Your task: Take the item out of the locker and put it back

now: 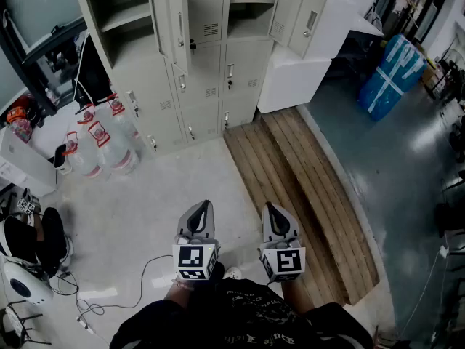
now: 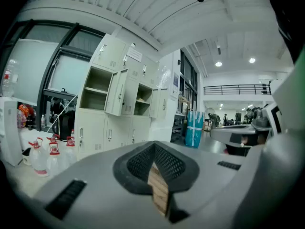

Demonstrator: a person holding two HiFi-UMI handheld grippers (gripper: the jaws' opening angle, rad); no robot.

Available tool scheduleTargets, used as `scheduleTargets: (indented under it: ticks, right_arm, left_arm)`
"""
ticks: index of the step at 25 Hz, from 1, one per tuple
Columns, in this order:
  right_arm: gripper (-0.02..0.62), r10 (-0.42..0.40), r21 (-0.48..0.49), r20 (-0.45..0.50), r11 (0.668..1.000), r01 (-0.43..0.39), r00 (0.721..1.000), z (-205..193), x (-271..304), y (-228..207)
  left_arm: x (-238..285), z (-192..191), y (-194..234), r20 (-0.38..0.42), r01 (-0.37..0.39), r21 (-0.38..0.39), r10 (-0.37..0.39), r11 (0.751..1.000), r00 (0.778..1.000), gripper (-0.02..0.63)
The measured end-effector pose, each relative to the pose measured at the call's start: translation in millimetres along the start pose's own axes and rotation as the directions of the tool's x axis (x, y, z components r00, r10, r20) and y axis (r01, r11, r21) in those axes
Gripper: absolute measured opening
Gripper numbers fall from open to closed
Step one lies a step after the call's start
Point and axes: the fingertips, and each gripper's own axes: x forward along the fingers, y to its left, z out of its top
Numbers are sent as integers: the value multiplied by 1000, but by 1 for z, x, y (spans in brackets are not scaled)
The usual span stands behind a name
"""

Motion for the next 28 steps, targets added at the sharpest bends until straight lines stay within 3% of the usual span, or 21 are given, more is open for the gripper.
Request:
scheduleTargets:
  ticks: [9,14,21,28]
  right_arm:
    - [2,-15,-30,5,999,16,1000,7,0,0]
    - [3,-39,13,32,999,39,999,12,16,-3]
    - [5,-83,3,75,997,83,994,23,41,3]
    - [5,-139,30,70,990,137,988,22,51,-5]
  left_arm:
    - [-4,10,-1,31,2,-7,-1,1000,1000,6]
    - [9,19,6,51,26,-6,-25,1000,998,6]
    - [26,26,35,54,41,22,-42,999,998,6]
    - [43,35,46,66,63,17,-64,998,996,6]
